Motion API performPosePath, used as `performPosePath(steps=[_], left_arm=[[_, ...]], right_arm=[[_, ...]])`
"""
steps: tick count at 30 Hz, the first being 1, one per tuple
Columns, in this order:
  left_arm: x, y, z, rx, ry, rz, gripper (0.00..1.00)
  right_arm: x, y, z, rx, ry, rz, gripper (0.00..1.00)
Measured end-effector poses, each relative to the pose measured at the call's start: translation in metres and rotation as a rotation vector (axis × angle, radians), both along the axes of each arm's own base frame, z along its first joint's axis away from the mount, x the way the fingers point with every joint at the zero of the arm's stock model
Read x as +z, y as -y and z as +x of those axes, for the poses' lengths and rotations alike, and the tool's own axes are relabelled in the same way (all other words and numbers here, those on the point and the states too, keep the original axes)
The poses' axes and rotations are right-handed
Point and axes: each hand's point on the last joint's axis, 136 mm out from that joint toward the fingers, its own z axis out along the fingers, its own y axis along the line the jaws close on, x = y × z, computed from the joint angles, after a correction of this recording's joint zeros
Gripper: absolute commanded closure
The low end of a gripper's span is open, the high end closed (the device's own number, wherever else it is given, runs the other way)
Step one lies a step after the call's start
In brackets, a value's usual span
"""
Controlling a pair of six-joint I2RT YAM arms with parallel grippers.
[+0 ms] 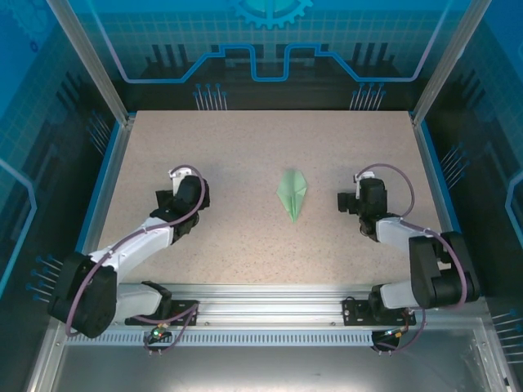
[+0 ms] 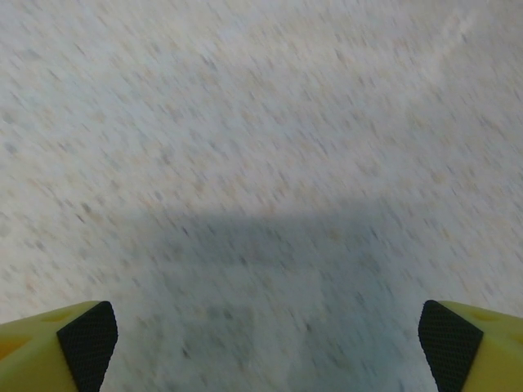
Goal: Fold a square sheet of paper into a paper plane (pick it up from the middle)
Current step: Reset both arms
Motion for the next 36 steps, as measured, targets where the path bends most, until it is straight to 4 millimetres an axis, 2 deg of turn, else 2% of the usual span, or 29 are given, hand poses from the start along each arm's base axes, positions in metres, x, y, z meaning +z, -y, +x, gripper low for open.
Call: performPosePath(steps=[3, 6, 9, 11, 15, 17, 19, 25, 36], left_arm=[[-0.001, -0.01, 0.009, -0.017, 0.064, 0.001, 0.01], [-0.02, -0.017, 0.009, -0.04, 0.059, 0.011, 0.02], [-0.039, -0.017, 0.007, -0.084, 0.048, 0.008, 0.02], [-0.044, -0.016, 0.008, -0.118, 0.066, -0.008, 0.02], [-0.041, -0.023, 0.027, -0.154, 0.14, -0.058, 0.01], [-0.053, -0.027, 0.035, -0.164, 0.143, -0.086, 0.01], [-0.067, -0.031, 0.035, -0.166, 0.112, -0.107, 0.01], [-0.056, -0.031, 0.041, -0.179, 0.165, -0.124, 0.01], [-0.056, -0.022, 0.042, -0.222, 0.169, -0.146, 0.02]], right_arm=[[0.006, -0.012, 0.017, 0.07, 0.106, 0.03, 0.02], [0.003, -0.02, 0.017, 0.123, 0.127, 0.042, 0.01], [0.011, -0.025, 0.021, 0.15, 0.167, 0.051, 0.01], [0.016, -0.027, 0.023, 0.162, 0.191, 0.057, 0.01], [0.021, -0.029, 0.026, 0.173, 0.213, 0.061, 0.0], [0.023, -0.029, 0.026, 0.174, 0.219, 0.063, 0.01], [0.023, -0.029, 0.026, 0.176, 0.219, 0.065, 0.01], [0.023, -0.03, 0.026, 0.179, 0.219, 0.067, 0.01], [0.023, -0.029, 0.026, 0.179, 0.219, 0.068, 0.01]])
